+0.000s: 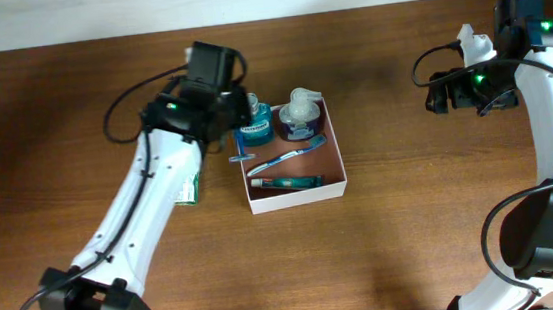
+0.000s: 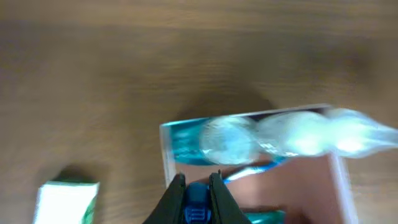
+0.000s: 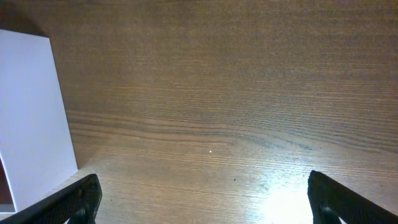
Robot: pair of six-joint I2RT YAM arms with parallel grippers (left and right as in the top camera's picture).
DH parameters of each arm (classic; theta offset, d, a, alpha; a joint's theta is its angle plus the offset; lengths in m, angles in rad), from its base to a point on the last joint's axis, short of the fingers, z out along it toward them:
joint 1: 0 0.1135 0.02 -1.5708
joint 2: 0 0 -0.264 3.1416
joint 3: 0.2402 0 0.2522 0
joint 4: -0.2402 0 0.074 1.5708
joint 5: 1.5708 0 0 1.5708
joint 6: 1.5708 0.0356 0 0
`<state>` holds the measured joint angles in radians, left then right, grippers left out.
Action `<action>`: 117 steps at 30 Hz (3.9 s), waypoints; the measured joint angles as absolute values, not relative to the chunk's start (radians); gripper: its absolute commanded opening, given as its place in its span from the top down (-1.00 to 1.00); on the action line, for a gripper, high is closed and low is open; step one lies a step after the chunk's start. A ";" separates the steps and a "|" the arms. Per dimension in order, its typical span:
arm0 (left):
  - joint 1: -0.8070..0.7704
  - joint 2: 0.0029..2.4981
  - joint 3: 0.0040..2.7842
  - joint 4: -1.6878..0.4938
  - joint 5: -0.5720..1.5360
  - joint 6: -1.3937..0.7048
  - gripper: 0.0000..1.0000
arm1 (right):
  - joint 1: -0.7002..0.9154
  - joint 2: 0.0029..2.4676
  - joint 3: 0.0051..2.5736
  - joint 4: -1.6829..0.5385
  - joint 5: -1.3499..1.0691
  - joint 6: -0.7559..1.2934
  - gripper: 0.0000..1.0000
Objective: Pack container
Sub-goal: 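Lower the razor into the box and open the left gripper, then withdraw the left gripper back over the green soap box, then lower the left gripper and grasp the green soap box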
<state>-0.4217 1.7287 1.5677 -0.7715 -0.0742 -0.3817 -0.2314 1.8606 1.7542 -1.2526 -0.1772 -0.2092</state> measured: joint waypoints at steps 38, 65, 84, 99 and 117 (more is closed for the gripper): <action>-0.652 1.869 1.567 -0.746 -0.032 -0.041 -0.56 | -0.231 1.861 1.754 -1.253 -0.177 -0.210 -0.97; -0.293 1.782 1.584 -1.108 -0.125 -0.256 -0.99 | -0.231 1.861 1.754 -1.253 -0.177 -0.209 -0.97; -0.175 1.782 1.316 -0.826 -0.101 -0.274 -0.99 | -0.231 1.861 1.754 -1.253 -0.177 -0.209 -0.97; -0.173 1.782 1.149 -0.642 -0.102 -0.246 -0.96 | -0.231 1.861 1.754 -1.253 -0.177 -0.209 -0.97; -0.145 1.899 1.149 -0.598 -0.105 -0.159 0.41 | -0.231 1.861 1.754 -1.253 -0.177 -0.209 -0.97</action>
<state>-0.1452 1.8988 1.1488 -0.5980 -0.1047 -0.1589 -0.2314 1.8606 1.7542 -1.2526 -0.1768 -0.2089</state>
